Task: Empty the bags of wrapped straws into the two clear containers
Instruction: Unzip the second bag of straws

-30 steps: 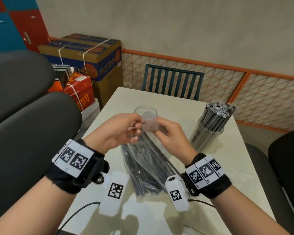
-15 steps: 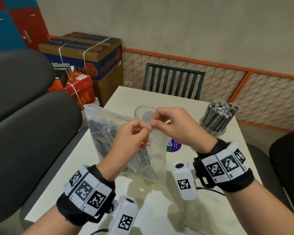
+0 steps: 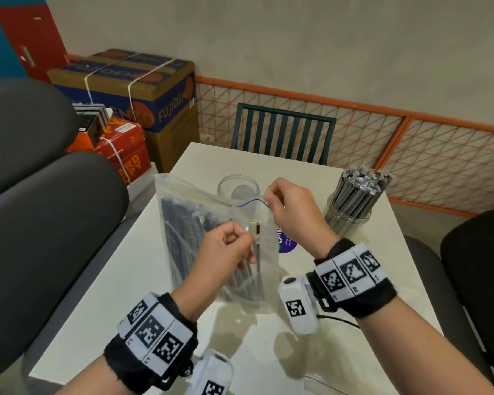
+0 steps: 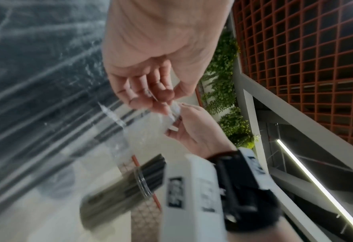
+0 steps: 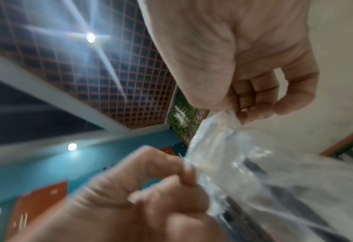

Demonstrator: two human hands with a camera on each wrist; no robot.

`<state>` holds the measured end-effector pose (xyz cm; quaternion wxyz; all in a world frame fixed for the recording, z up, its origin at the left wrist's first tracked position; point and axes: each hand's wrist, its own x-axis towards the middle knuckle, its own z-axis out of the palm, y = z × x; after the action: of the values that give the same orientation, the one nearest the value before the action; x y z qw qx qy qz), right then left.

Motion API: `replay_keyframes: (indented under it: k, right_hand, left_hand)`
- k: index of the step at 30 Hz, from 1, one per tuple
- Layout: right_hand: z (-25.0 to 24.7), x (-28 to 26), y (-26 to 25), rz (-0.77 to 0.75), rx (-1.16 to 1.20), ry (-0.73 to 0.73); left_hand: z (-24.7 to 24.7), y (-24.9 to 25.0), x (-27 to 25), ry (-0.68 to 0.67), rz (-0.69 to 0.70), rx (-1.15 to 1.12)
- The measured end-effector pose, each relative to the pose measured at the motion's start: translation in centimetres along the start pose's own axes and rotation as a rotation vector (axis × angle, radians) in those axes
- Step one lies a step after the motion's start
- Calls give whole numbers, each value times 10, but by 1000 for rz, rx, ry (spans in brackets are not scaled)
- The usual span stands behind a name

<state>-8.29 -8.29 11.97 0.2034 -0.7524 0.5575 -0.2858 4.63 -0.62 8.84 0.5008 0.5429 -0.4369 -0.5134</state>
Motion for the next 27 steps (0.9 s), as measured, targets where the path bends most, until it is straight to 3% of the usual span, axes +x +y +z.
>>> replay_keyframes:
  k: [5,8,14,19,24,27]
  right_hand:
    - [0,-8,-5,-224,8,-90]
    - [0,-10,-7,-298,9,-115]
    - [0,-8,-7,-411,-47,-99]
    - [5,-3,-3,-208,-180,-35]
    - [21,-5,-11,-225,-128,19]
    - [20,8,3,-35,-38,133]
  left_hand:
    - [-22,16,26,95,-174,-96]
    - [-32,21,38,150,-181,-117]
    - [-33,22,41,105,-143,-83]
    - [-30,20,39,89,-96,-70]
    - [-25,18,36,100,-72,-82]
    - [-28,17,27,100,-48,-101]
